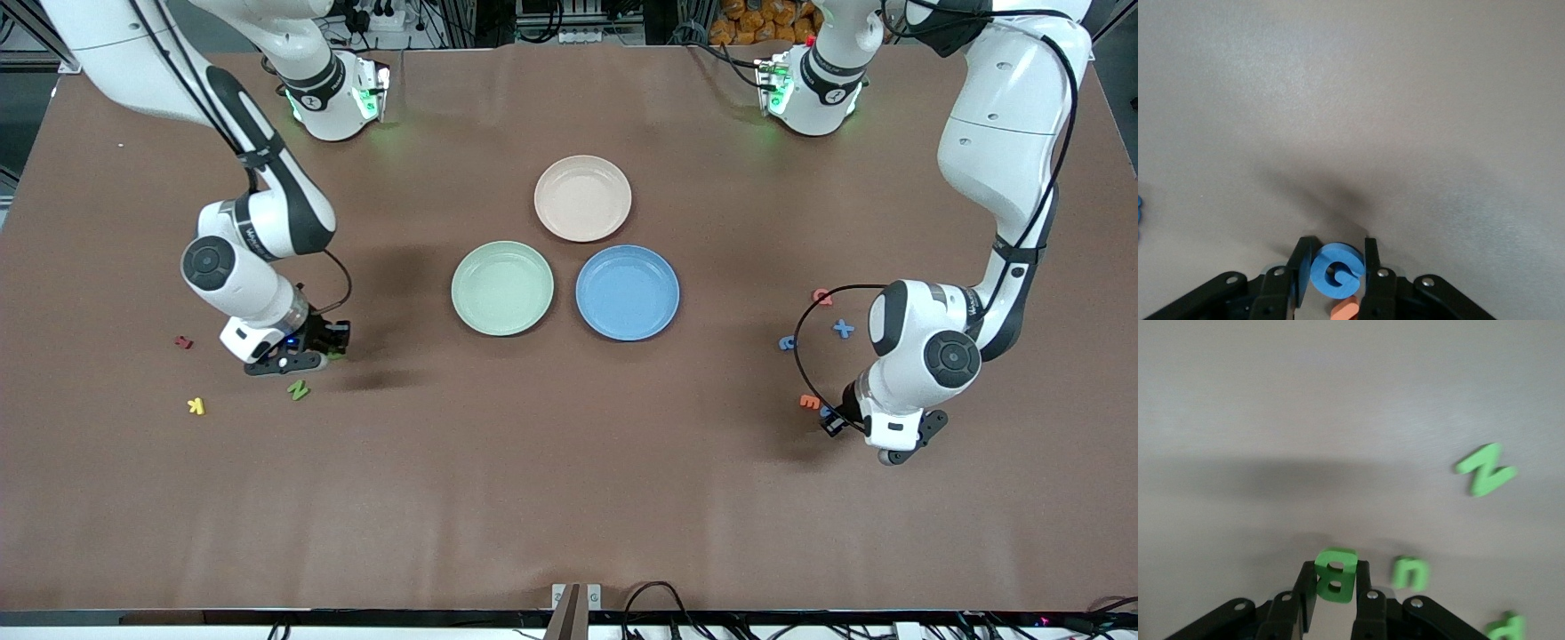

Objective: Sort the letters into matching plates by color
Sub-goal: 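Carry the B onto the green plate and open the right gripper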

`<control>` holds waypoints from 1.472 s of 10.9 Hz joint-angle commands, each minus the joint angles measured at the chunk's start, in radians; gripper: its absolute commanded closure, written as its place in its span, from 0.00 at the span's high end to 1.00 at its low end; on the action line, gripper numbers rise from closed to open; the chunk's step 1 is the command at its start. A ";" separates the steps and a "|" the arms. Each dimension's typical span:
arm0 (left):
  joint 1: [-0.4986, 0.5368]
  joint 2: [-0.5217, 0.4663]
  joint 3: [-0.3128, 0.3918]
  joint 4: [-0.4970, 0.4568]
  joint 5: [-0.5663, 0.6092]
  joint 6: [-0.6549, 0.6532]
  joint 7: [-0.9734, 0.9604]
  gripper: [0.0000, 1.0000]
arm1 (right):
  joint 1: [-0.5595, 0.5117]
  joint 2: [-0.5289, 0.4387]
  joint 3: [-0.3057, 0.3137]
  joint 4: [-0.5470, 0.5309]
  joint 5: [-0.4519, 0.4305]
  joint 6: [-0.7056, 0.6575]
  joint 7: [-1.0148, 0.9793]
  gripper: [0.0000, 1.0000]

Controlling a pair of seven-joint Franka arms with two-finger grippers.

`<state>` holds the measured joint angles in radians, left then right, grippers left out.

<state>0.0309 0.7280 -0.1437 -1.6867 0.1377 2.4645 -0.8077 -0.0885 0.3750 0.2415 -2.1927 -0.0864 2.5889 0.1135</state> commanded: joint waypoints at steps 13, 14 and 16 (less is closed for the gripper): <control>-0.022 -0.131 -0.008 0.079 0.066 -0.297 0.110 0.00 | 0.539 -0.050 -0.016 0.008 0.133 -0.065 0.627 0.99; -0.025 -0.159 -0.010 0.076 0.065 -0.338 0.107 0.00 | 0.553 -0.054 -0.018 0.011 0.123 -0.076 0.629 1.00; -0.042 -0.203 -0.030 0.076 0.062 -0.403 0.097 0.00 | 0.550 -0.054 -0.018 0.024 0.123 -0.099 0.629 1.00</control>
<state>0.0087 0.5918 -0.1582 -1.5957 0.1796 2.1321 -0.7014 0.4462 0.3308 0.2359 -2.1843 0.0382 2.5234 0.7234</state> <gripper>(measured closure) 0.643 0.449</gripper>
